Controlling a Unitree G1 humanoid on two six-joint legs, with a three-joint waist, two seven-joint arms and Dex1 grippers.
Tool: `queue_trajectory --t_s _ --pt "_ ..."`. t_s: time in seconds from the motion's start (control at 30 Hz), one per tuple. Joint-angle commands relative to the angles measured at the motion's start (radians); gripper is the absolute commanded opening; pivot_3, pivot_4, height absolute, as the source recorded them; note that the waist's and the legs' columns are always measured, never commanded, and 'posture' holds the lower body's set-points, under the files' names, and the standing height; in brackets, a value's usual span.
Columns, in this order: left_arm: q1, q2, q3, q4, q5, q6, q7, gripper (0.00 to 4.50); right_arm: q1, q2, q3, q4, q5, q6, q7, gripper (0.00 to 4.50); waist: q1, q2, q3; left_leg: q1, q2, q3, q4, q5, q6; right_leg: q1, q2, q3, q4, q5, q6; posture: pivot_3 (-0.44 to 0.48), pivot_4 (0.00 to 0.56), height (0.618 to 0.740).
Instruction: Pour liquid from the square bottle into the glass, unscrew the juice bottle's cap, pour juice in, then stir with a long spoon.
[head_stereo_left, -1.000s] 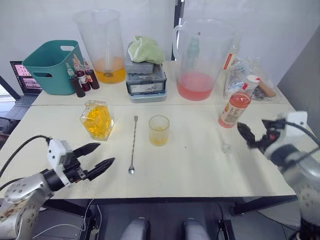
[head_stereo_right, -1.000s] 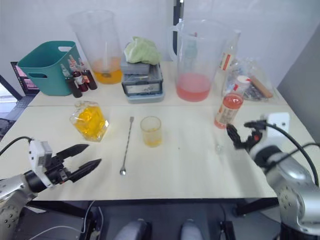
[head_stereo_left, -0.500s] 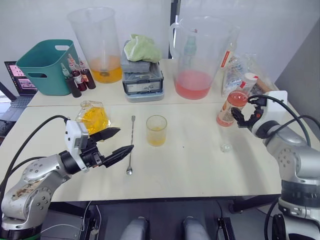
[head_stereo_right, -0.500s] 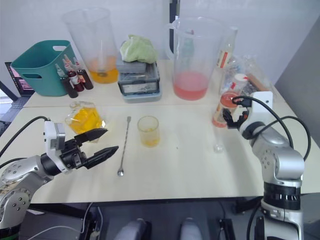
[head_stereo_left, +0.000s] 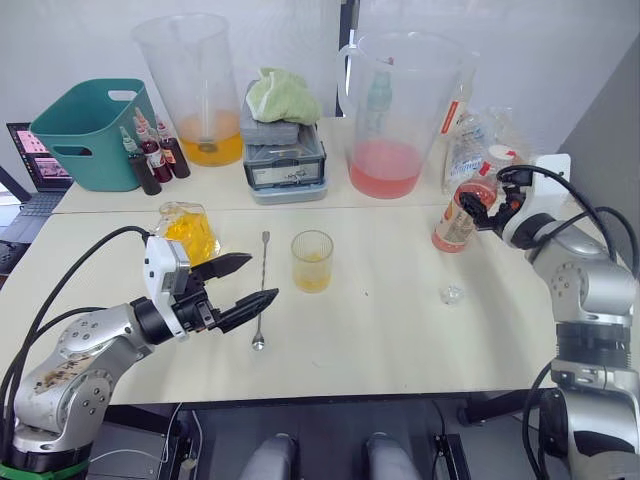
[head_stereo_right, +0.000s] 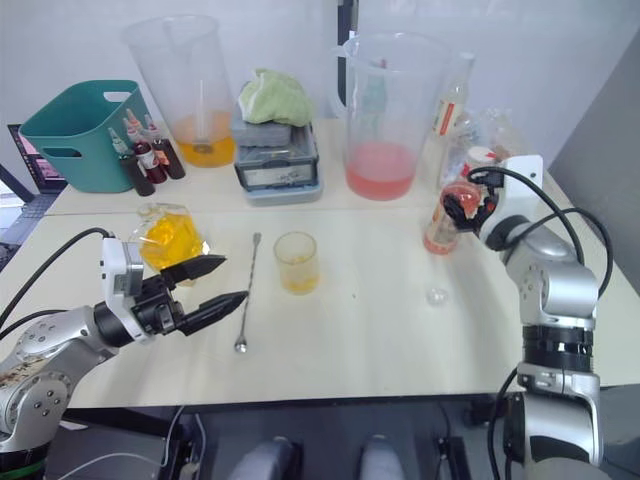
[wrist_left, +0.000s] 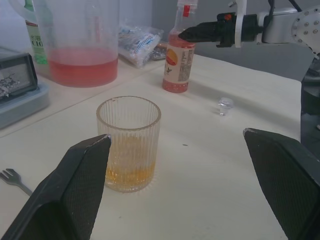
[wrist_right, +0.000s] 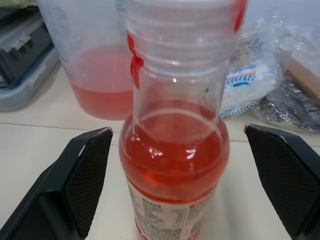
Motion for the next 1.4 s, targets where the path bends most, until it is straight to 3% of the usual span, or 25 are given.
queue_trajectory --t_s 0.03,0.27,0.6,0.93,1.2,1.4 --pt "-0.006 0.008 0.01 -0.032 -0.016 -0.002 0.001 4.49 -0.056 -0.029 -0.014 0.043 -0.015 -0.058 0.031 4.5 0.0 0.0 0.0 0.0 0.0 0.0 0.0 0.0 0.0 0.0 0.0 0.0 0.0 0.0 0.0 0.0 0.15 0.74" --pt "0.008 0.008 0.011 -0.041 -0.017 -0.005 0.004 4.49 -0.155 -0.029 -0.003 0.222 -0.05 -0.151 0.076 4.5 0.0 0.0 0.0 0.0 0.0 0.0 0.0 0.0 0.0 -0.001 0.0 0.0 0.0 0.0 0.0 0.0 0.15 0.74" --pt "0.014 0.013 0.018 -0.041 -0.014 -0.006 0.006 4.5 -0.186 -0.02 0.0 0.291 -0.059 -0.188 0.106 1.45 0.003 0.0 0.0 -0.001 0.0 0.0 0.0 0.0 0.0 0.0 0.0 0.0 -0.001 0.0 0.0 0.0 0.15 0.74" --pt "-0.004 0.012 0.004 -0.023 -0.002 -0.011 0.003 4.5 -0.17 -0.017 -0.001 0.187 -0.039 -0.162 0.129 1.42 0.001 0.0 0.0 -0.001 0.0 0.0 0.0 0.0 0.0 -0.001 0.0 0.0 -0.001 0.0 0.0 0.0 0.15 0.74" --pt "-0.023 0.012 -0.003 0.0 0.006 -0.014 -0.009 4.5 -0.123 -0.047 -0.027 -0.221 0.099 0.064 0.171 1.42 -0.006 0.001 0.001 -0.017 0.0 0.0 0.001 0.002 -0.003 -0.02 0.0 0.001 0.004 0.001 -0.001 0.0 0.15 0.74" --pt "-0.049 0.012 -0.02 0.033 0.014 -0.021 -0.033 4.5 -0.099 -0.078 -0.088 -0.518 0.277 0.318 0.132 1.42 0.0 0.002 0.001 -0.017 0.0 0.0 0.001 0.002 -0.002 -0.019 0.0 0.001 0.003 0.001 -0.001 0.0 0.15 0.74"
